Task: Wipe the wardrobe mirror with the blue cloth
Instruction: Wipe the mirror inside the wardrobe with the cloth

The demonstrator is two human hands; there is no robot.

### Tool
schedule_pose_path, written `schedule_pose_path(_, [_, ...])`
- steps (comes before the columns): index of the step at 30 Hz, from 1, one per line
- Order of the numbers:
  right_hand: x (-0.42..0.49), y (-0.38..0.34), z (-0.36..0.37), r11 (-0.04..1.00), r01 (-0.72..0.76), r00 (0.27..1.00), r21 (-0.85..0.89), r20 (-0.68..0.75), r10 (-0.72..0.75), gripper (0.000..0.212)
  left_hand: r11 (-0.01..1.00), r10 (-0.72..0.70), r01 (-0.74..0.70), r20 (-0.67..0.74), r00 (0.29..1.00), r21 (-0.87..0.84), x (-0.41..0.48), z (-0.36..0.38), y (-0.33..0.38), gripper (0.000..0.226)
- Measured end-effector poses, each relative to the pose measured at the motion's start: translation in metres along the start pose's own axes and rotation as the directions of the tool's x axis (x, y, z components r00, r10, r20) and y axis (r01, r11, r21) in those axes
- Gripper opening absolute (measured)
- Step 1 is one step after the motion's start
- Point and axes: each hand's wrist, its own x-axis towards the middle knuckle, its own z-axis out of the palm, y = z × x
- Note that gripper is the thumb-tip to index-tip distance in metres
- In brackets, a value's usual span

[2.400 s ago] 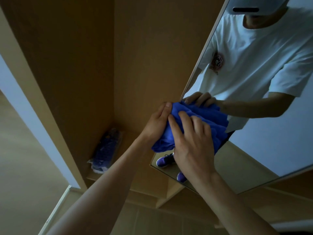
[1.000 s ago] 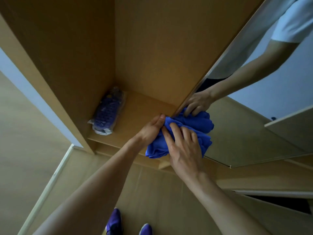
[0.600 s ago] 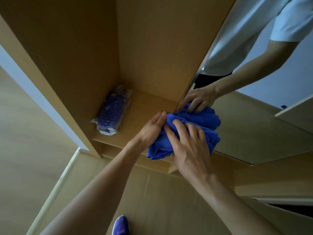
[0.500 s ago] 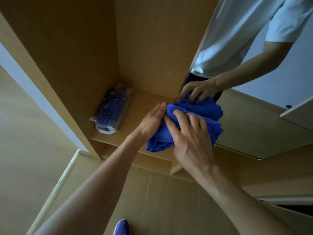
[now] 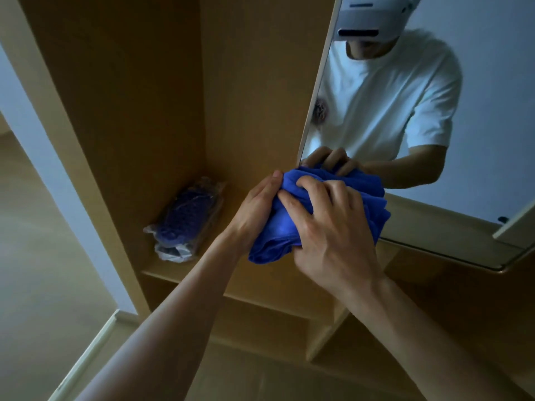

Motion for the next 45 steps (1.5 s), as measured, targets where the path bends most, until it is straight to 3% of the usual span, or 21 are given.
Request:
schedule_pose_path(5, [-0.011, -0.001, 0.019, 0.998, 0.034, 0.998, -0.044, -0.057, -0.037, 0.068, 0.987, 0.02, -0.011, 0.055, 0.998, -0.163, 0.005, -0.006, -0.03, 0.05])
schedule_pose_path(12, [-0.03, -0.005, 0.03, 0.997, 0.04, 0.994, -0.062, -0.098, -0.046, 0.067, 0.894, 0.0, 0.1, 0.223, 0.975, -0.436, -0.008, -0.004, -0.048, 0.054])
schedule_pose_path(20, [-0.027, -0.01, 0.019, 0.992, 0.037, 0.977, -0.117, -0.205, -0.06, 0.05, 0.937, 0.022, 0.049, 0.197, 0.98, -0.347, -0.022, 0.001, -0.02, 0.054])
schedule_pose_path(24, [0.004, -0.005, -0.005, 0.988, -0.013, 0.953, -0.154, -0.302, -0.035, 0.052, 0.953, 0.083, -0.041, 0.128, 0.988, -0.299, -0.018, 0.004, 0.032, 0.055])
schedule_pose_path(27, [0.021, -0.006, -0.018, 0.984, -0.043, 0.958, -0.172, -0.287, -0.008, 0.056, 0.959, 0.105, -0.065, 0.136, 0.985, -0.274, -0.013, 0.004, 0.049, 0.049])
schedule_pose_path(36, [-0.028, -0.025, 0.028, 0.991, -0.006, 0.995, -0.137, -0.097, -0.008, 0.059, 0.941, -0.073, 0.115, 0.14, 0.987, -0.318, -0.012, -0.006, -0.032, 0.044])
schedule_pose_path(45, [-0.06, -0.023, 0.05, 0.997, -0.024, 0.979, -0.07, -0.204, 0.01, 0.062, 0.982, -0.101, 0.108, 0.051, 0.994, -0.156, -0.026, -0.009, -0.039, 0.043])
